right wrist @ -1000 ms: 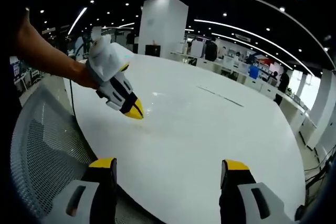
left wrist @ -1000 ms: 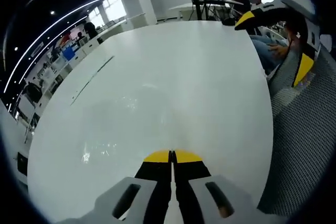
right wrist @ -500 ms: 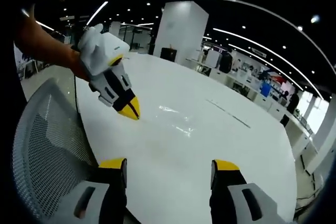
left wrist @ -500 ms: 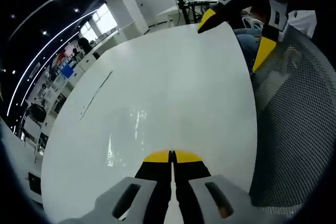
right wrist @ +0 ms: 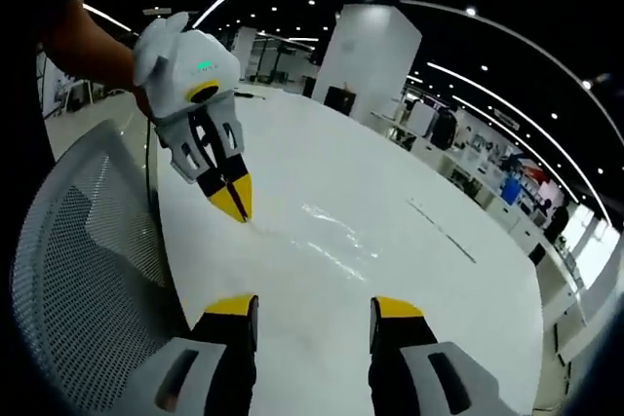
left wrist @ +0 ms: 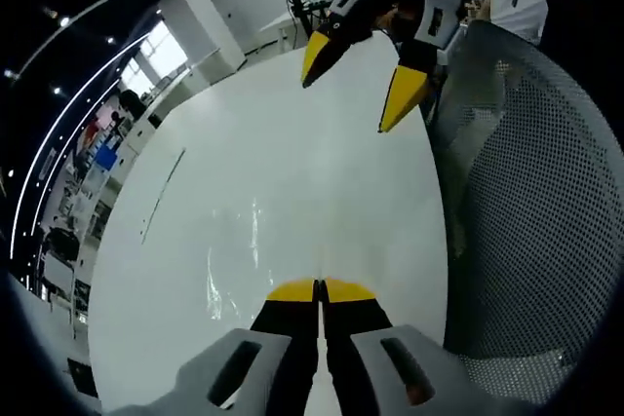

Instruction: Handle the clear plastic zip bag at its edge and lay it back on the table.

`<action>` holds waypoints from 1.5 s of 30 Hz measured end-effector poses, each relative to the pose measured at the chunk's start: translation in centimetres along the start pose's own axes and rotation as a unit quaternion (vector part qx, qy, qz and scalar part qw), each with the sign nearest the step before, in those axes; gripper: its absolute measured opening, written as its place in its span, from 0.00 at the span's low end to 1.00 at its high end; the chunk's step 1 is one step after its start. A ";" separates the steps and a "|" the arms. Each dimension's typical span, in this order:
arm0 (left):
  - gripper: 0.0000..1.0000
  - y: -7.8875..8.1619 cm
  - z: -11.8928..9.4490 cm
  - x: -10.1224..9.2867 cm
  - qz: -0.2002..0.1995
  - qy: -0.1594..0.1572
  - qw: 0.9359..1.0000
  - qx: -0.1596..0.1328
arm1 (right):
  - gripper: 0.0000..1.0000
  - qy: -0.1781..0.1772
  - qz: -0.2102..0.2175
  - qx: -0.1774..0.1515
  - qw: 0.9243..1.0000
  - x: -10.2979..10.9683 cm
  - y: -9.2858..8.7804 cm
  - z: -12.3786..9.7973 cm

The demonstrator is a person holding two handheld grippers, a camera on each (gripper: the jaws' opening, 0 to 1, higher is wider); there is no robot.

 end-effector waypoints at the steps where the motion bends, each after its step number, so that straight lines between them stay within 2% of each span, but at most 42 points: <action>1: 0.00 0.2 -0.1 -0.1 0.008 -0.008 1.000 -0.003 | 0.40 0.007 -0.006 -0.001 1.000 0.1 0.1 0.2; 2: 0.00 0.3 -0.2 -0.2 0.008 -0.008 1.000 -0.004 | 0.38 0.011 -0.010 0.000 1.000 0.2 0.1 0.3; 5: 0.00 0.6 -0.4 -0.4 0.022 -0.026 0.999 -0.008 | 0.37 0.025 -0.060 0.004 0.998 0.6 0.1 0.9; 9: 0.00 1.1 -0.6 -0.6 0.047 -0.030 0.998 -0.006 | 0.29 0.034 -0.078 0.007 0.996 0.9 0.0 1.5; 15: 0.00 1.7 -0.9 -1.0 0.065 -0.051 0.996 -0.017 | 0.18 0.049 -0.075 0.016 0.996 1.1 -0.1 1.8; 20: 0.00 2.0 -1.0 -0.8 0.059 -0.055 0.996 -0.028 | 0.09 0.068 -0.076 0.024 0.995 1.5 -0.4 2.1; 26: 0.00 2.0 -1.2 -0.5 0.056 -0.058 0.996 -0.040 | 0.01 0.073 -0.088 0.025 0.993 1.7 -0.5 2.3; 32: 0.00 1.8 -1.3 -0.3 0.054 -0.056 0.996 -0.040 | 0.00 0.086 -0.107 0.021 0.990 2.0 -0.3 2.4; 36: 0.00 1.3 -0.9 -0.3 0.079 -0.054 0.995 -0.019 | 0.00 0.092 -0.125 0.013 0.988 2.2 0.0 2.4; 39: 0.00 1.2 -0.7 -0.3 0.074 -0.063 0.995 -0.015 | 0.00 0.093 -0.129 0.010 0.987 2.1 0.2 2.4; 45: 0.00 1.2 -0.1 -0.1 0.090 -0.075 0.993 0.001 | 0.00 0.101 -0.137 0.003 0.985 2.1 0.5 2.5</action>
Point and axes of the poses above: the point that each gripper's makers call its tool centre point, and the gripper's own axes: z roughly forward along the fingers, x roughly to its left, y roughly out of its top, the point moved 9 cm from there along -z, roughly backward along the fingers, and after that the axes turned 7 degrees about -y, right-handed, at the moved point
